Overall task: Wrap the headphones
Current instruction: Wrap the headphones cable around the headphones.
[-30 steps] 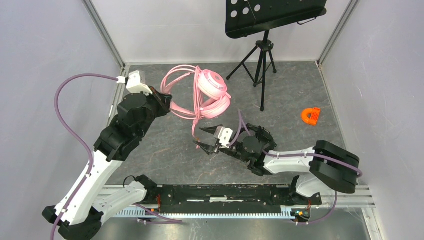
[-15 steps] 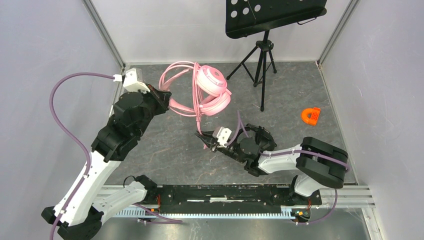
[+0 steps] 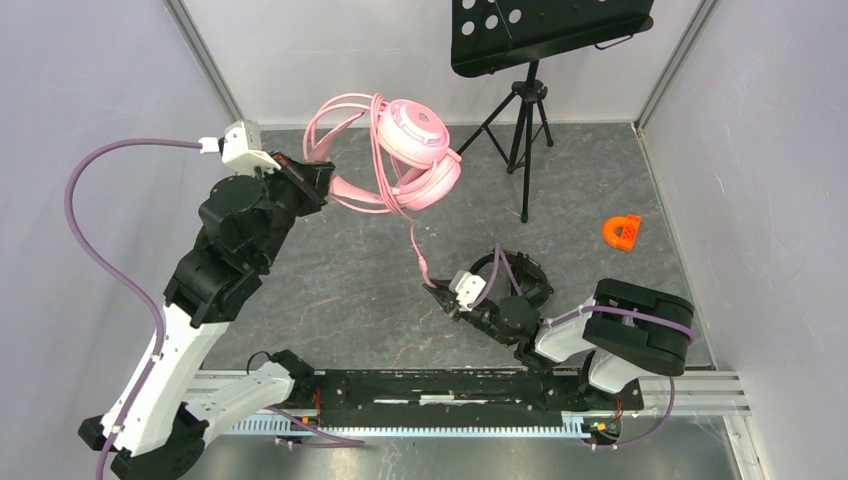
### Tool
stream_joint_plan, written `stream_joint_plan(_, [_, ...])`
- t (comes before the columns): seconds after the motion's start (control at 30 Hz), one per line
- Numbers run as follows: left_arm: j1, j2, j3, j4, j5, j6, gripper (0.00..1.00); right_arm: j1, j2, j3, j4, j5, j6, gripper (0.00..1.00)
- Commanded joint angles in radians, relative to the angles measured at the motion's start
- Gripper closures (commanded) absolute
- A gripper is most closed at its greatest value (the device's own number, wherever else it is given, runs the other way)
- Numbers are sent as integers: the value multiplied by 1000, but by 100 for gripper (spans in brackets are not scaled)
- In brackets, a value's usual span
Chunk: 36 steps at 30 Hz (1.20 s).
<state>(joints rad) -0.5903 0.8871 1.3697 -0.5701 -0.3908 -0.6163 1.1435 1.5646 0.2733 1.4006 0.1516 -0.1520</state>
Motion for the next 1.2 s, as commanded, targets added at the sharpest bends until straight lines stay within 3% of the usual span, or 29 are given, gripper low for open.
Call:
stream_joint_plan(0.0, [1, -21, 51, 134, -1, -115, 98, 1, 0, -17, 120, 65, -17, 80])
stream_joint_plan(0.07, [1, -24, 53, 130, 2, -118, 98, -2, 1, -19, 122, 74, -20, 88])
stream_joint_plan(0.2, [1, -24, 80, 110, 61, -100, 98, -23, 4, -32, 144, 79, 6, 91])
stream_joint_plan(0.43, [1, -62, 69, 86, 355, -83, 98, -107, -22, -30, 152, -18, 93, 93])
stream_joint_plan(0.67, [1, -82, 108, -80, 581, 0, 98, -215, -69, -40, 160, -117, 184, 94])
stream_joint_plan(0.87, [1, -68, 99, -193, 772, 137, 98, -263, -122, -40, 117, -149, 207, 96])
stream_joint_plan(1.17, [1, -42, 77, -346, 814, 437, 98, -347, -287, -25, -132, -226, 222, 97])
